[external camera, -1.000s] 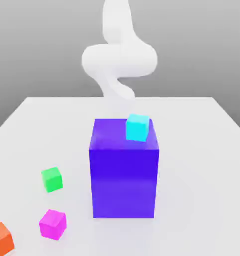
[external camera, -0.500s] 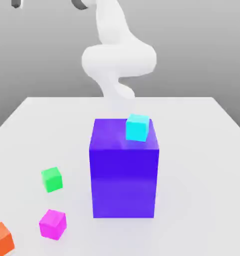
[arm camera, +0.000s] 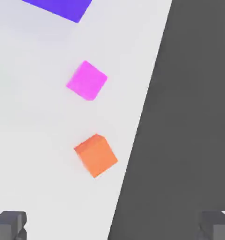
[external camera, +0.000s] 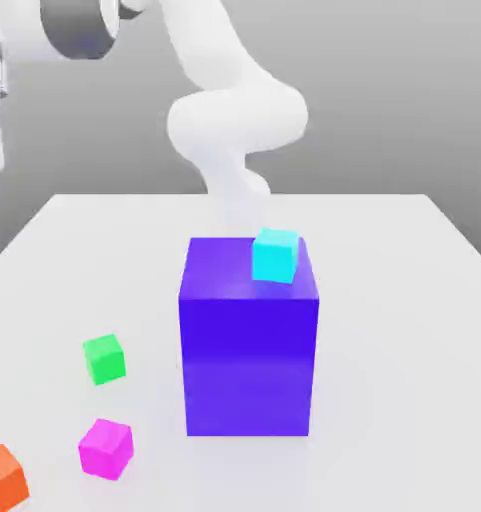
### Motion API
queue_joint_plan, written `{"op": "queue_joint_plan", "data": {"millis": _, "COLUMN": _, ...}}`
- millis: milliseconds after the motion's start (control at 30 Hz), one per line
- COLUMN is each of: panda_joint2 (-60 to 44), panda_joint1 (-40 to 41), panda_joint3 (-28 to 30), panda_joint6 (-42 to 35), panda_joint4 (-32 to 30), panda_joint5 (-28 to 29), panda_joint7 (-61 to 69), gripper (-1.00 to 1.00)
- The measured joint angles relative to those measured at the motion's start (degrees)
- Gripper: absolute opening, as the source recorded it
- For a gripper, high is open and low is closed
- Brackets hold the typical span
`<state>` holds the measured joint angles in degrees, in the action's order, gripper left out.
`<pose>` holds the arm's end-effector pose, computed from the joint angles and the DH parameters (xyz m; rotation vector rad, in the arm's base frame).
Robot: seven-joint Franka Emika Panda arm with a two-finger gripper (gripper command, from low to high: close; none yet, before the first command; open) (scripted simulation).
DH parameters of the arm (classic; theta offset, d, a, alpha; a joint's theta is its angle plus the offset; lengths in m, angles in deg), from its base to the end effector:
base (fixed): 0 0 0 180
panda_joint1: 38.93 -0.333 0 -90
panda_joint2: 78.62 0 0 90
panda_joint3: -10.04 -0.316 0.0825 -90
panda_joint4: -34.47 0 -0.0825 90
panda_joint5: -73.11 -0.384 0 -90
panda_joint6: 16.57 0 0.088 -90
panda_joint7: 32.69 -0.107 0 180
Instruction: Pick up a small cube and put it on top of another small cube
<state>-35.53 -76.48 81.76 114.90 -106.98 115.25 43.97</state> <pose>0.3707 -0.2704 0.3853 2.4370 1.7318 0.3683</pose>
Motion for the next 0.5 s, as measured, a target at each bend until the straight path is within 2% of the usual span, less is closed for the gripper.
{"op": "queue_joint_plan", "data": {"millis": 233, "panda_joint2": -3.4, "panda_joint1": -23.0, "panda_joint3": 21.2, "panda_joint6": 3.9, "panda_joint4": -0.1, "panda_joint5": 11.1, "panda_joint7": 12.5, "gripper": 0.0}}
{"op": "queue_joint_plan", "data": {"millis": 400, "panda_joint2": 0.1, "panda_joint1": -40.6, "panda_joint3": 35.8, "panda_joint6": 3.4, "panda_joint4": 1.0, "panda_joint5": 22.7, "panda_joint7": 17.2, "gripper": 0.0}}
{"op": "queue_joint_plan", "data": {"millis": 500, "panda_joint2": 4.3, "panda_joint1": -47.8, "panda_joint3": 44.2, "panda_joint6": 4.8, "panda_joint4": 3.1, "panda_joint5": 30.3, "panda_joint7": 14.5, "gripper": 0.0}}
